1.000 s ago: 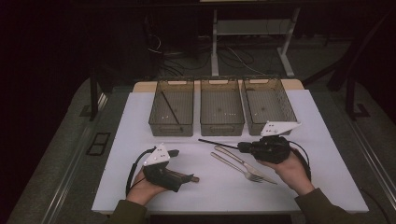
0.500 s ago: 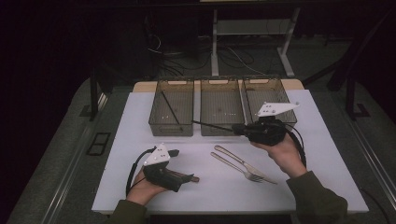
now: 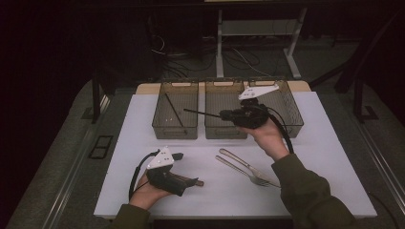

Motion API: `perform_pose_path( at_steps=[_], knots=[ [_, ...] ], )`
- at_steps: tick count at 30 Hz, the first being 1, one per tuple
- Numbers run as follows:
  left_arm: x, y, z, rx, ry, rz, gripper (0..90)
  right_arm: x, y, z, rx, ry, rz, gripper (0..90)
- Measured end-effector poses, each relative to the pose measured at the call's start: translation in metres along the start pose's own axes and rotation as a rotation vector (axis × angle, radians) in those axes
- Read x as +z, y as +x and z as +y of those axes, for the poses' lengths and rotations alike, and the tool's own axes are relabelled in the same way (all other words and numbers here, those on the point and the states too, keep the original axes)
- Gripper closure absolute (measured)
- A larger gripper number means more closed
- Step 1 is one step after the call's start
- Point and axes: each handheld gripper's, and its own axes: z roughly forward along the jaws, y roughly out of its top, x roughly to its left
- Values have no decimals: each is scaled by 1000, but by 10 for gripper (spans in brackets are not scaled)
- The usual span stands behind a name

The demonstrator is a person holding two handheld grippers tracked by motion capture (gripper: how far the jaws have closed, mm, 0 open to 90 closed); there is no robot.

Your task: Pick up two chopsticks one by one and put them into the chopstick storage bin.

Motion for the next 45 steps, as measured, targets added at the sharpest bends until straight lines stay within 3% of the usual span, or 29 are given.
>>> perform_pose_path(
  at_steps=[7,18,30,45],
  knots=[
    [-1,0,0,-4,-4,-1,0,31,-2,17,-2,18,-31,854],
    [-1,1,0,2,-4,-4,0,80,-2,28,1,67,-73,854],
    [-1,1,0,-12,-18,-14,0,124,-10,38,9,133,-138,853],
    [-1,3,1,-14,-27,-20,0,172,-14,44,40,169,-164,853]
  ],
)
